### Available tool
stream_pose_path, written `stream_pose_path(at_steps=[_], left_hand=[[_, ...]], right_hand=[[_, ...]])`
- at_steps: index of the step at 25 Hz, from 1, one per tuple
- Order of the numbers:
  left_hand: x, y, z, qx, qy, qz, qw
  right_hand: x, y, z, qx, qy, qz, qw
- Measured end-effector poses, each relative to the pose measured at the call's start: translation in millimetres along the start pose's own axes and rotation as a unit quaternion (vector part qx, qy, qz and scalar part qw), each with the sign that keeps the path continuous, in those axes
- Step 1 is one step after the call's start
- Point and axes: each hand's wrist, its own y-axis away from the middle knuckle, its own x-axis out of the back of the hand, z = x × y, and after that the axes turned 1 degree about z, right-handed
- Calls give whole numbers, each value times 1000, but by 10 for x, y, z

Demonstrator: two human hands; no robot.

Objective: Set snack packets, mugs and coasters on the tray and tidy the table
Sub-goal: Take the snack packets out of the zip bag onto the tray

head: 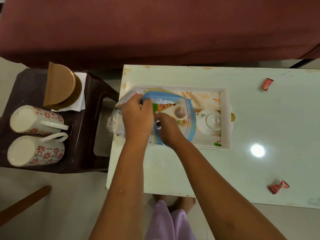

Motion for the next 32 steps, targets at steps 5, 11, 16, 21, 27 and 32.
stream_pose_path(at_steps=[5,11,16,21,27,32], left_hand=[[126,-122,-170,2,-37,-18,999],[6,-334,-260,27,-57,-3,998],[-24,-525,-218,64,-59,11,996],[-310,-613,-17,49,-55,-13,997],[-492,-489,-190,26,-81,-21,996],[-522,-523,-287,22,-65,-22,997]], right_hand=[[282,-52,19,43,143,-13,989],[870,329,141,59,-28,241,968],[1240,407,374,-108,-402,318,852],[1546,277,994,-180,-504,424,731],[1510,-141,1492,-287,-334,399,804],[1554,-308,1590,-347,-157,358,853]])
